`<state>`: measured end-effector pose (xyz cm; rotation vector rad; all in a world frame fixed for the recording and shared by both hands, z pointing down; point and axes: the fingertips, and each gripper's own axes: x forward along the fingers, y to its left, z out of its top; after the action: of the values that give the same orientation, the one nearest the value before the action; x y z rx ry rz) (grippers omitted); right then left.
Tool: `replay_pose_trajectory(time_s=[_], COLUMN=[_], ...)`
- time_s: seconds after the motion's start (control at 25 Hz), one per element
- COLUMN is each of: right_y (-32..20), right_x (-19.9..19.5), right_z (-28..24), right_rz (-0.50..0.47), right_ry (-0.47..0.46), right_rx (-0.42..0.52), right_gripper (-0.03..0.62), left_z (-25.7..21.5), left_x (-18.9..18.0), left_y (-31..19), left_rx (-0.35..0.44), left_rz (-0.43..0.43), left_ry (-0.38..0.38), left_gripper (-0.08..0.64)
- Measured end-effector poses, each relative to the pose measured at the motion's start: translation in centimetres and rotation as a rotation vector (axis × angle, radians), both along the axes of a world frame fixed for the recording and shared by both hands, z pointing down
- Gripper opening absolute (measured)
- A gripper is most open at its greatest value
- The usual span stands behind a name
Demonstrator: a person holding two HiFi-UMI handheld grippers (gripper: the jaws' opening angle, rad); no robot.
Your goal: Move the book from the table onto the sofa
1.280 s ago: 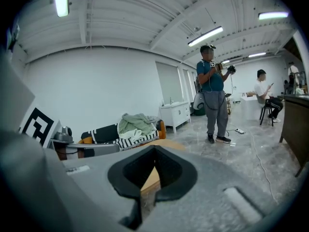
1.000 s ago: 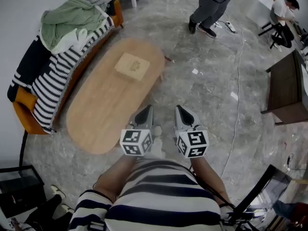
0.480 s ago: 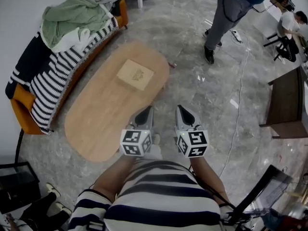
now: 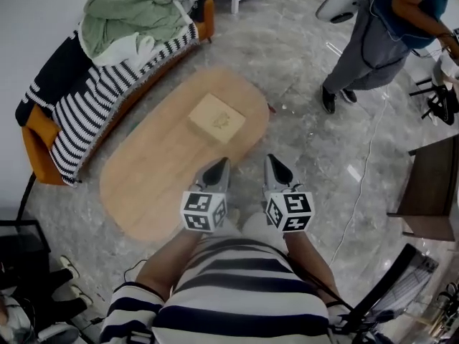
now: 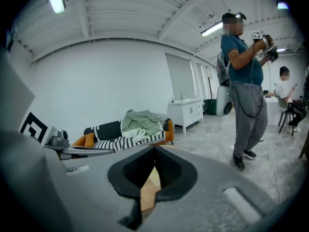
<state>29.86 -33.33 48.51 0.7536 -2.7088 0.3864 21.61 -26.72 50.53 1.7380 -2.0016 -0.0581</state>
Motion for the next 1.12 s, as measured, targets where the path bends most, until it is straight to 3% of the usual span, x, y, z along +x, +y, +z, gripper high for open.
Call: replay_pose_trajectory(time_s=[0.36,0.68,1.12], right_y=[-2.8,-7.3,-9.0], right_x=[-2.4,-3.9,-5.7], right_z=[1.1,1.3,1.1], right_rz=[-0.164,-0.345,-0.575], right_ry=[0.012,0.024,0.035], right_rx=[-0.02,-0.006,0.01], right_gripper=[-0.003,-0.003,-0.003], left_z=[0.9,1.0,0.8], left_x=[-1.5,-1.4,-1.7], left_y=[-1.5,-5.8,-5.4], left_rx=[-0.033,-0.032,-0.026], left_rz=[-0.16,-0.311,-0.564], left_ry=[0.013,0.016,0.008], left_gripper=[0.005,0.005,0.005])
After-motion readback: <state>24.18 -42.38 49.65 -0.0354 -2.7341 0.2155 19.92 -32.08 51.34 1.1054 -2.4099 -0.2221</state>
